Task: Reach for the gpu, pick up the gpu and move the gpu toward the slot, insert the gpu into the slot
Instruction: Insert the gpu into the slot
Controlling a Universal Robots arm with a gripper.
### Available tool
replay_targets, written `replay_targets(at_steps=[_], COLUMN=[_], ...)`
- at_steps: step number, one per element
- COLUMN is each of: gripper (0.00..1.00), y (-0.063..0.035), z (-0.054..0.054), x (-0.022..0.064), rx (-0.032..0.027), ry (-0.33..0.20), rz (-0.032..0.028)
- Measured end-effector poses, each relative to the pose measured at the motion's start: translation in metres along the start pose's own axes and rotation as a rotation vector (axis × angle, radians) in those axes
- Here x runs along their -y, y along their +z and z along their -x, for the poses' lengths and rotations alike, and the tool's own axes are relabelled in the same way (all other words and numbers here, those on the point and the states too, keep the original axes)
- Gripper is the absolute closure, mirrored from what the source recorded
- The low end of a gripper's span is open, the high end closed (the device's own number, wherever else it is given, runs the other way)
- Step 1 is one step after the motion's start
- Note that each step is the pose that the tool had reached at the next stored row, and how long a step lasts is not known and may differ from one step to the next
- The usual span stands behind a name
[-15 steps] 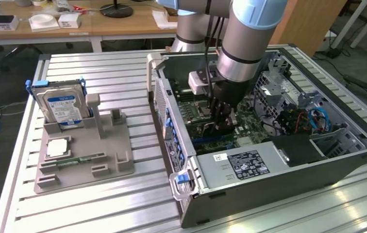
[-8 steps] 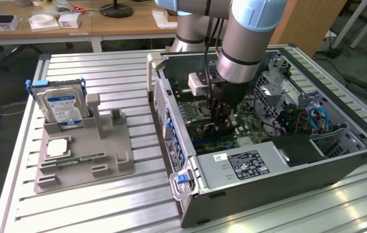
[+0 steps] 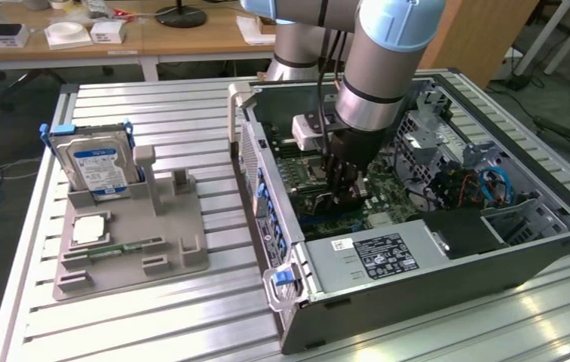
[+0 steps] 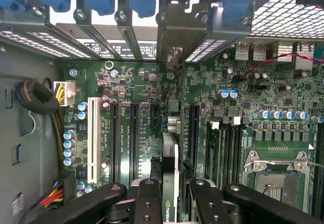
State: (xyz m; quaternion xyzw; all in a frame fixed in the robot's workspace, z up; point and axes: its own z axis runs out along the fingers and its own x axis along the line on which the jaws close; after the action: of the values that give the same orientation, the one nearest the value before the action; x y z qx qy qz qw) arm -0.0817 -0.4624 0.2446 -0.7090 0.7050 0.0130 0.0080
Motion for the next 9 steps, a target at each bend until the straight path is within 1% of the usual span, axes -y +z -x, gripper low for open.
replay_targets(at_steps=[5, 9], gripper=[0.74, 0.74], y=[0.0002, 0.0056], z=[0.0, -0.0002], x=[0.0, -0.0003], rx=[0.0001, -0.0003], ry=[0.0, 0.0], rz=[-0.0001, 0.0])
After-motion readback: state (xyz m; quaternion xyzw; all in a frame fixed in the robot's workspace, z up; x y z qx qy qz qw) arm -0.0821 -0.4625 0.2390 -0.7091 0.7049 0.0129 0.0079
